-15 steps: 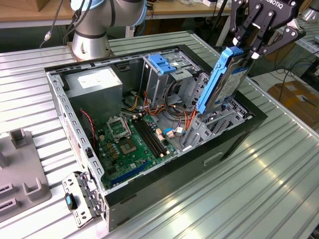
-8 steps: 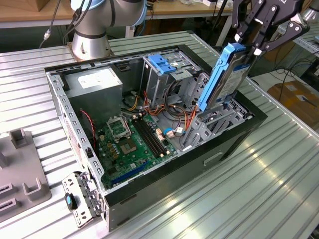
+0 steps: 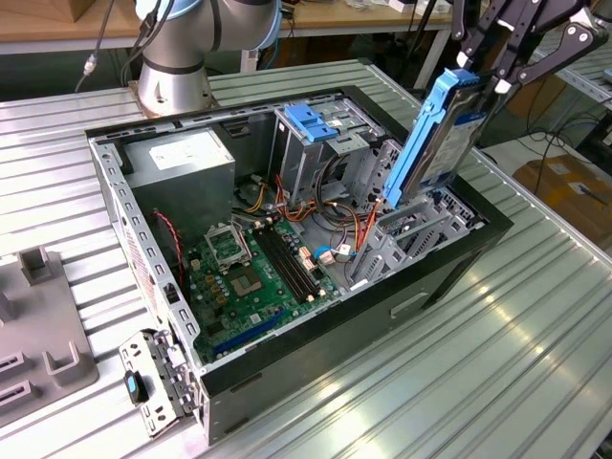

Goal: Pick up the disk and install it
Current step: 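Pick up the disk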

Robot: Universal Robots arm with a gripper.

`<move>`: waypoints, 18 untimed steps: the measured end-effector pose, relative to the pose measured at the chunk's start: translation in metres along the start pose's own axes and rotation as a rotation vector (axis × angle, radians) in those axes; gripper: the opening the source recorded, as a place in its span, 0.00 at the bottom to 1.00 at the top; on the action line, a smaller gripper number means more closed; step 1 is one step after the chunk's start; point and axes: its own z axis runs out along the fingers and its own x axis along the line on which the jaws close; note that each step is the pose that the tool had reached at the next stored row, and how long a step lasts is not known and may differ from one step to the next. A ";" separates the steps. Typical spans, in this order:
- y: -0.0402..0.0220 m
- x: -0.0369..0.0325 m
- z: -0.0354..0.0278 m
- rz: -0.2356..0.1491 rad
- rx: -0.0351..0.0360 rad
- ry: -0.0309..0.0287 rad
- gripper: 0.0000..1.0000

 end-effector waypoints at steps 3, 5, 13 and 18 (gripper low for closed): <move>0.0000 0.0002 -0.0023 0.000 0.0000 -0.0002 0.35; 0.0000 0.0005 -0.0036 0.000 0.0000 0.0000 0.35; -0.0001 -0.0024 0.0025 0.000 0.0006 -0.0097 0.35; -0.0002 -0.0119 0.0094 0.000 0.0007 -0.0122 0.35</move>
